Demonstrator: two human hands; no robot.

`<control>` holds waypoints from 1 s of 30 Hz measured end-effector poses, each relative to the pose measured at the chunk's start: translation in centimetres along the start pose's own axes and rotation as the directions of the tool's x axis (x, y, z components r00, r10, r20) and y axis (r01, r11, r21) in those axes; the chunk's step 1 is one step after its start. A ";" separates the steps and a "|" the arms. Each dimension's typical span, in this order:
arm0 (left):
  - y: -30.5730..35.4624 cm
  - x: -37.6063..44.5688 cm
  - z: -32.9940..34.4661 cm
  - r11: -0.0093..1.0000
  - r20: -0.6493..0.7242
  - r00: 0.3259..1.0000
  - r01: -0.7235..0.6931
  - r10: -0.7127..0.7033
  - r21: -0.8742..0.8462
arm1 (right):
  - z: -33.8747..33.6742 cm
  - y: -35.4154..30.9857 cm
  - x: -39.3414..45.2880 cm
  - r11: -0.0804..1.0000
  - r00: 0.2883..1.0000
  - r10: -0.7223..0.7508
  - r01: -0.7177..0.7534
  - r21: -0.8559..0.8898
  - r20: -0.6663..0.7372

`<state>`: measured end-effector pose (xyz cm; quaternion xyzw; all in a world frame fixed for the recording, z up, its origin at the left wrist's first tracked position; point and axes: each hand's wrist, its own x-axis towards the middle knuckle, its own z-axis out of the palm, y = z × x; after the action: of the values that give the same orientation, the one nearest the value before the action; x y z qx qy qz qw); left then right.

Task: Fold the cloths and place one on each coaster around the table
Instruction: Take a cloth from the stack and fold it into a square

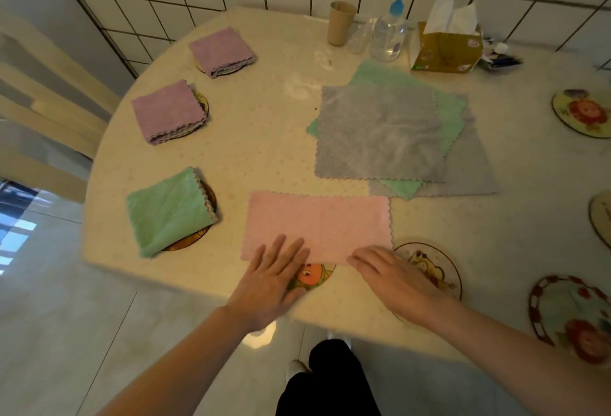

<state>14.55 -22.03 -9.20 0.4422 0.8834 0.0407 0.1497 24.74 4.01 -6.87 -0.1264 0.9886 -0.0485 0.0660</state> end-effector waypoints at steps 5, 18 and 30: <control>-3.8 -3.7 -0.6 0.984 0.102 0.979 0.179 -0.178 -0.002 | -0.3 1.5 -2.7 0.996 0.997 0.080 -0.079 -0.040 0.017; 1.3 -1.7 -3.2 0.874 0.089 0.870 0.481 -0.485 0.069 | -2.0 1.0 1.4 0.985 0.980 0.047 -0.014 -0.172 0.192; 12.4 6.3 -1.4 0.914 -0.101 0.917 0.367 -0.387 -0.171 | -4.7 5.2 1.4 0.889 0.888 -0.457 0.457 0.008 -0.049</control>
<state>20.08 -9.43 -6.76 0.2473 0.9546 0.1061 0.1282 21.41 9.06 -3.04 -0.3535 0.9319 -0.0752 0.0315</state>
